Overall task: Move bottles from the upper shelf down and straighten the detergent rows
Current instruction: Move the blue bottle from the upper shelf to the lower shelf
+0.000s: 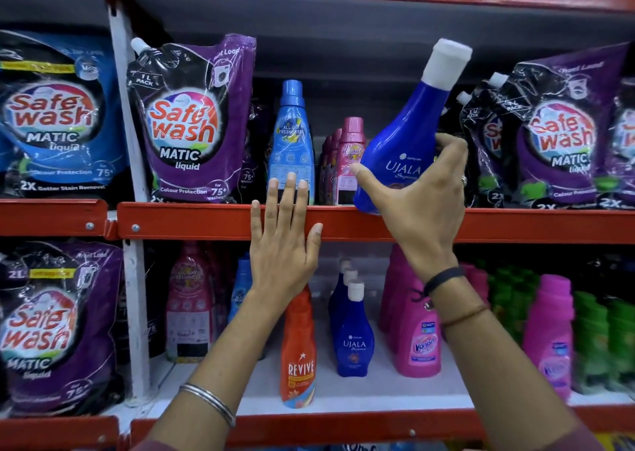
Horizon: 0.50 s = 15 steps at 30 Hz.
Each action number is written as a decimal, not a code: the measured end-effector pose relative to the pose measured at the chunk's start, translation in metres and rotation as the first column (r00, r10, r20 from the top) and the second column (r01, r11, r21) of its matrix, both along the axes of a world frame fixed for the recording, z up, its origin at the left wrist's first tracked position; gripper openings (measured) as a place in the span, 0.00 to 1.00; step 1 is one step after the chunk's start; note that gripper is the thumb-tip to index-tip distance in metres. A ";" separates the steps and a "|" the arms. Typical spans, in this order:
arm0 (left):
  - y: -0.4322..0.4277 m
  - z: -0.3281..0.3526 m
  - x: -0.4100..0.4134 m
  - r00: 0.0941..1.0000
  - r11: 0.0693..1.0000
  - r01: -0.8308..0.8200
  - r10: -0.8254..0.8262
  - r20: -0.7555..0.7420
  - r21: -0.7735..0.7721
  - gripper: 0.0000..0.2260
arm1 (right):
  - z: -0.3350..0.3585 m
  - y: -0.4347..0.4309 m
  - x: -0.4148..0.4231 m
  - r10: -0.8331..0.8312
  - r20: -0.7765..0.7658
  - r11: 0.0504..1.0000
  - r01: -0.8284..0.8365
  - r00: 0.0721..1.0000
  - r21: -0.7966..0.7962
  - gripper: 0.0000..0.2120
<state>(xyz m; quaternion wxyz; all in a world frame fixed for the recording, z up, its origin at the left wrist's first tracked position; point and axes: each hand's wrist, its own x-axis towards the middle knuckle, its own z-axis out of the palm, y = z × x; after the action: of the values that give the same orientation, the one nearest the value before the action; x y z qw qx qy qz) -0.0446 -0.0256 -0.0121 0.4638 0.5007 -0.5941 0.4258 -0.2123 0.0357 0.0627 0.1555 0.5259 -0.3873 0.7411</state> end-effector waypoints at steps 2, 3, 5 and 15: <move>-0.001 0.000 0.000 1.000 1.000 0.001 -0.001 -0.001 -0.001 0.27 | -0.013 0.007 -0.004 0.012 0.007 1.000 -0.012 1.000 0.028 0.42; -0.001 -0.001 0.000 1.000 1.000 0.003 -0.003 -0.002 -0.002 0.28 | -0.021 0.010 -0.006 0.019 0.009 0.999 -0.020 1.000 0.044 0.42; -0.002 -0.001 0.000 1.000 1.000 0.005 -0.005 0.002 -0.008 0.27 | -0.040 0.013 -0.009 0.031 0.000 0.997 -0.031 1.000 0.073 0.42; -0.005 -0.002 0.000 1.000 0.998 -0.023 0.024 0.012 -0.060 0.27 | -0.153 -0.015 -0.008 0.096 -0.122 0.925 -0.044 0.988 0.378 0.42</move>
<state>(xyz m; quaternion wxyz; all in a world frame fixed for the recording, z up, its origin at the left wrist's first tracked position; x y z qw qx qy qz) -0.0443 -0.0305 -0.0136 0.4698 0.4909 -0.5780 0.4520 -0.2200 0.0211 -0.0907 0.0522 0.6093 -0.4906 0.6208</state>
